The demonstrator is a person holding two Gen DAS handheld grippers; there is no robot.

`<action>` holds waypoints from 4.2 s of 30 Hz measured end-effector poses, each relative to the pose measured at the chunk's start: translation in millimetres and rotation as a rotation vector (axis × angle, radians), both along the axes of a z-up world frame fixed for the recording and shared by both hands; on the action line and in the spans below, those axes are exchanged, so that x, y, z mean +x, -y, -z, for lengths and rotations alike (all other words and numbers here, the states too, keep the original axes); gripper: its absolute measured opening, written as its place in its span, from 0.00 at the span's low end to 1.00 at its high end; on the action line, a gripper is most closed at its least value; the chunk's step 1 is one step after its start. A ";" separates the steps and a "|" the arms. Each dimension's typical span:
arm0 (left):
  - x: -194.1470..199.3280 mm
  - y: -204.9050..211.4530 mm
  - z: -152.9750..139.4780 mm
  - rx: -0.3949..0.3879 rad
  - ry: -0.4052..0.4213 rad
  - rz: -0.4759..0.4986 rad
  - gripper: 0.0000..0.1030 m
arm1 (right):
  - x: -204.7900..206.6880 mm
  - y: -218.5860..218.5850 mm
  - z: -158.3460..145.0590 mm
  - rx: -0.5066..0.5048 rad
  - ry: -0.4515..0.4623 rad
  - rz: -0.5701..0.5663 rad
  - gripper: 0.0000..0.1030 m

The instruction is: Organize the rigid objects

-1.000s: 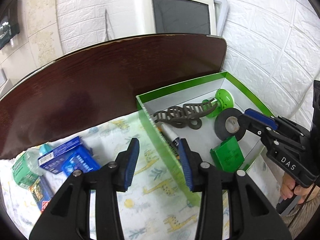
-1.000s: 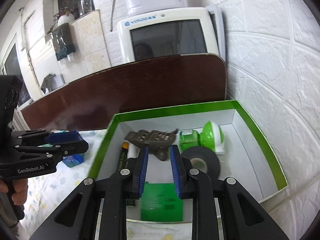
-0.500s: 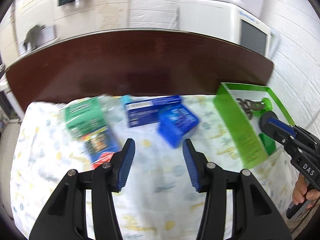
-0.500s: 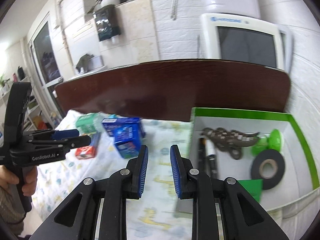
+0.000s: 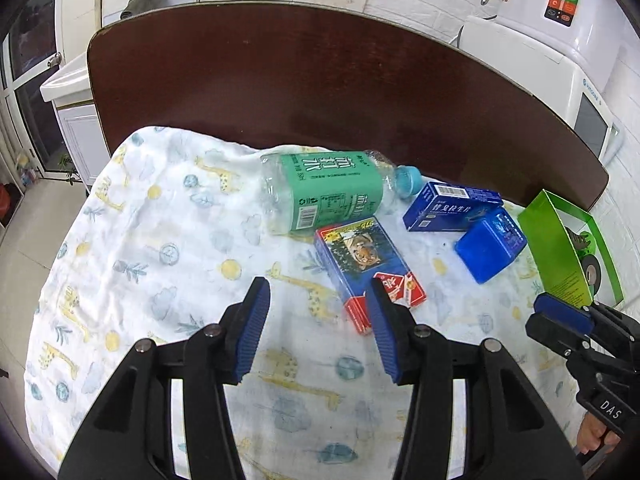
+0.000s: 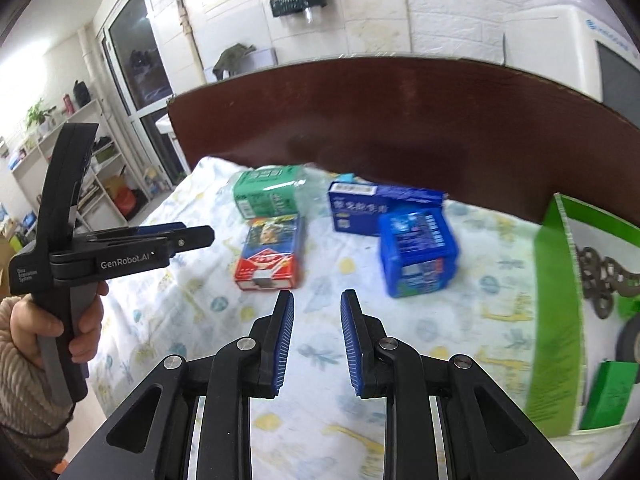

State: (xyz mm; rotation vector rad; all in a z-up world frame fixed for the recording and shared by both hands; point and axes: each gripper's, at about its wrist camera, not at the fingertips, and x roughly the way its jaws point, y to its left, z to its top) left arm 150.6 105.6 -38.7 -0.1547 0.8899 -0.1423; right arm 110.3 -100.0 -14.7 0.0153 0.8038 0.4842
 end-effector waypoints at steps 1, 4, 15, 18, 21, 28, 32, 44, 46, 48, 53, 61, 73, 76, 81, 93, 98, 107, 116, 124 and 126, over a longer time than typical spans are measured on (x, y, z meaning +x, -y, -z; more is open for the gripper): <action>1.4 -2.3 2.9 -0.009 -0.008 0.008 0.47 | 2.4 -4.8 3.6 0.002 -0.014 -0.001 0.24; 1.6 -3.3 11.7 -0.037 -0.027 0.051 0.45 | 14.0 -16.8 15.4 -0.001 -0.056 0.008 0.25; 4.1 22.0 30.2 -0.083 -0.055 0.212 0.45 | 74.3 -42.7 38.3 0.107 -0.197 0.055 0.25; 9.6 26.3 34.0 -0.093 -0.070 0.226 0.45 | 88.1 -48.0 42.4 0.129 -0.230 0.061 0.25; 14.5 22.0 33.2 -0.102 -0.066 0.200 0.45 | 95.6 -50.8 45.1 0.135 -0.239 0.057 0.25; 35.4 1.0 31.5 -0.150 -0.090 0.114 0.29 | 106.0 -50.9 54.8 0.149 -0.272 0.040 0.25; 44.6 1.2 38.3 -0.227 -0.133 0.134 0.24 | 107.8 -53.8 59.7 0.193 -0.311 0.010 0.25; -7.7 9.8 31.6 -0.173 -0.140 0.230 0.24 | 38.9 -47.0 55.2 0.126 -0.347 -0.032 0.25; -7.4 7.4 29.0 -0.145 -0.118 0.200 0.25 | 41.7 -42.8 52.5 0.114 -0.313 0.010 0.25; -4.9 4.9 30.4 -0.161 -0.132 0.188 0.25 | 48.2 -36.0 52.2 0.129 -0.309 0.056 0.25; -5.1 9.6 35.4 -0.189 -0.146 0.229 0.28 | 62.2 -34.7 67.9 0.250 -0.414 0.058 0.25; -21.3 40.9 8.6 -0.036 -0.018 0.265 0.27 | 45.1 -41.0 41.6 0.170 -0.278 0.078 0.25; -36.3 95.2 -36.9 -0.021 0.097 0.375 0.27 | 11.4 22.7 -7.0 0.235 -0.131 0.188 0.25; -41.3 114.8 -48.8 -0.009 0.118 0.419 0.27 | 2.6 42.5 -14.9 0.249 -0.103 0.227 0.25; -43.8 159.8 -62.5 0.017 0.142 0.503 0.27 | -11.8 90.0 -23.4 0.288 -0.068 0.309 0.25; -38.3 286.5 -84.1 0.051 0.174 0.688 0.27 | -30.4 210.7 -35.6 0.349 0.015 0.506 0.25; -28.1 320.2 -83.8 0.066 0.164 0.720 0.27 | -24.1 244.7 -29.9 0.379 0.015 0.546 0.25; -5.8 348.6 -65.2 0.095 0.114 0.721 0.27 | 0.8 272.6 -8.2 0.405 -0.021 0.558 0.25; -0.6 354.5 -48.2 0.104 0.064 0.721 0.31 | 5.9 282.3 17.2 0.356 -0.071 0.639 0.25; -8.8 342.3 -53.3 0.118 0.091 0.704 0.38 | -1.9 278.3 12.7 0.362 -0.065 0.622 0.25; -11.4 335.4 -56.1 0.121 0.103 0.692 0.41 | -3.7 273.4 7.4 0.360 -0.056 0.615 0.25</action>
